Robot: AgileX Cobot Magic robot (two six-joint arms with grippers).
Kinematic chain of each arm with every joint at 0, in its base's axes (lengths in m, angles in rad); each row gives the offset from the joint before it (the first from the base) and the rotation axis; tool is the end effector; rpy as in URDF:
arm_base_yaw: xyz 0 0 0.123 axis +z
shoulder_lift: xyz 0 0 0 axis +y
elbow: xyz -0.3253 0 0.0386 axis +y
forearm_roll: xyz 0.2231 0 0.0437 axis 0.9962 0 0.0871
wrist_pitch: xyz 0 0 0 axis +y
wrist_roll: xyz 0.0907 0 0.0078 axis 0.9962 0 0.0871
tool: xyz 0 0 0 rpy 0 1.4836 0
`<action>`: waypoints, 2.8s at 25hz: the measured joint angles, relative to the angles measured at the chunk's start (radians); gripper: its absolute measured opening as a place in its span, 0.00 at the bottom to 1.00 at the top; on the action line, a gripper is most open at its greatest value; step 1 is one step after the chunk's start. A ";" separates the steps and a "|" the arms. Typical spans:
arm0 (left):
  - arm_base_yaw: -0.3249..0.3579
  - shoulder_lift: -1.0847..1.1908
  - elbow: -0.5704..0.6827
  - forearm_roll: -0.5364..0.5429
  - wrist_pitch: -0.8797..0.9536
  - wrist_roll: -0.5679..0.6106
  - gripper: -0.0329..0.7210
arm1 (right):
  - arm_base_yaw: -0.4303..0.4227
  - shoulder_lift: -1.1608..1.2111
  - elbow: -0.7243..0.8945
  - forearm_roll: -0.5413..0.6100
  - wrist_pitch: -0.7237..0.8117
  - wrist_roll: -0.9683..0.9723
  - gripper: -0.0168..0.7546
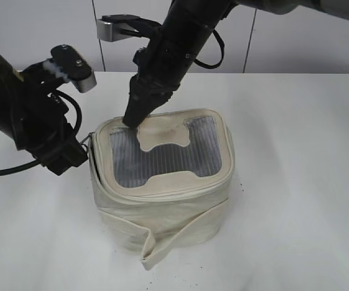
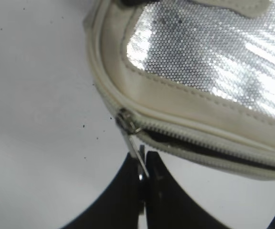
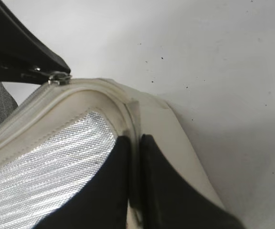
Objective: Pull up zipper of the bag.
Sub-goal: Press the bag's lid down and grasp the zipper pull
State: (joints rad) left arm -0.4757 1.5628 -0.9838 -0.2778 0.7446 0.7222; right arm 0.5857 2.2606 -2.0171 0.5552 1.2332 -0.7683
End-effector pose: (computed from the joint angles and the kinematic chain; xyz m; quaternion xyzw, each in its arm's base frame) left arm 0.2389 -0.1422 0.2792 0.4805 0.8544 -0.0884 0.1770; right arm 0.3767 0.3043 0.2612 -0.5478 0.7885 0.2567 0.1109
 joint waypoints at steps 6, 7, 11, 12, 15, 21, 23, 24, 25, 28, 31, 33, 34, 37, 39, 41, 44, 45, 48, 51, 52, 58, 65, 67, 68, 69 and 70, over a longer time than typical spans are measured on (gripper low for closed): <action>0.001 -0.047 0.000 -0.043 0.090 -0.044 0.04 | -0.001 0.000 -0.003 -0.019 0.000 0.020 0.07; 0.001 -0.054 0.000 -0.059 0.102 -0.047 0.04 | -0.001 0.000 -0.003 -0.020 0.000 0.023 0.07; 0.002 -0.056 0.000 -0.094 0.117 -0.057 0.04 | 0.000 0.000 -0.003 -0.020 0.000 0.028 0.07; 0.002 -0.056 0.000 -0.096 0.118 -0.065 0.04 | 0.000 0.000 -0.003 -0.019 0.000 0.029 0.07; 0.002 -0.056 0.000 -0.114 0.153 -0.077 0.04 | 0.000 0.000 -0.003 -0.019 0.000 0.034 0.07; 0.002 -0.057 0.000 -0.162 0.254 -0.101 0.04 | 0.000 0.000 -0.003 -0.020 0.000 0.039 0.07; 0.002 -0.060 0.000 -0.177 0.257 -0.107 0.04 | 0.000 0.000 -0.006 -0.020 0.000 0.040 0.07; 0.002 -0.065 0.003 -0.184 0.257 -0.111 0.04 | 0.000 0.001 -0.007 -0.020 0.000 0.041 0.07; 0.002 -0.071 0.010 -0.194 0.256 -0.116 0.04 | 0.000 0.001 -0.010 -0.020 0.000 0.042 0.07; 0.002 -0.101 0.061 -0.214 0.220 -0.126 0.04 | 0.004 0.004 -0.022 -0.018 0.001 0.043 0.07; -0.015 -0.136 0.126 -0.243 0.163 -0.129 0.04 | 0.008 0.008 -0.035 -0.020 0.002 0.045 0.07; -0.040 -0.159 0.165 -0.286 0.142 -0.130 0.04 | 0.011 0.010 -0.043 -0.028 0.002 0.046 0.07; -0.064 -0.171 0.182 -0.320 0.167 -0.130 0.04 | 0.008 0.011 -0.047 -0.039 0.001 0.049 0.07; -0.123 -0.190 0.202 -0.376 0.130 -0.178 0.04 | 0.003 0.012 -0.053 -0.048 0.001 0.061 0.06; -0.163 -0.194 0.204 -0.386 0.089 -0.214 0.04 | 0.002 0.012 -0.054 -0.050 0.001 0.067 0.06; -0.207 -0.195 0.210 -0.400 0.047 -0.229 0.04 | 0.002 0.012 -0.055 -0.051 0.001 0.068 0.06; -0.259 -0.195 0.211 -0.437 -0.029 -0.237 0.04 | 0.002 0.012 -0.055 -0.053 0.001 0.068 0.06; -0.275 -0.192 0.211 -0.454 -0.058 -0.238 0.04 | 0.002 0.012 -0.055 -0.058 0.001 0.068 0.06; -0.316 -0.183 0.216 -0.526 -0.163 -0.239 0.04 | 0.001 0.012 -0.055 -0.064 0.001 0.068 0.06; -0.338 -0.168 0.220 -0.638 -0.257 -0.239 0.04 | -0.002 0.012 -0.056 -0.064 0.001 0.067 0.06; -0.340 -0.161 0.221 -0.692 -0.289 -0.239 0.04 | -0.004 0.012 -0.057 -0.065 0.001 0.067 0.06; -0.359 -0.098 0.206 -0.871 -0.354 -0.239 0.04 | -0.010 0.012 -0.060 -0.070 0.001 0.067 0.06; -0.459 -0.060 0.188 -0.873 -0.424 -0.240 0.04 | -0.010 0.012 -0.060 -0.071 0.001 0.066 0.06; -0.469 -0.051 0.188 -0.873 -0.445 -0.240 0.04 | -0.010 0.012 -0.060 -0.072 0.001 0.066 0.06; -0.471 -0.047 0.188 -0.873 -0.450 -0.241 0.04 | -0.010 0.012 -0.060 -0.072 0.001 0.066 0.06; -0.474 -0.046 0.188 -0.873 -0.456 -0.241 0.04 | -0.010 0.012 -0.060 -0.072 0.001 0.066 0.06; -0.476 -0.046 0.187 -0.873 -0.461 -0.241 0.04 | -0.010 0.012 -0.060 -0.072 0.001 0.066 0.06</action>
State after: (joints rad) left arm -0.9516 1.5168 -0.7967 -1.1508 0.2832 0.4811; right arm 0.5752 2.2721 -2.0768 0.4828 1.2337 -0.7020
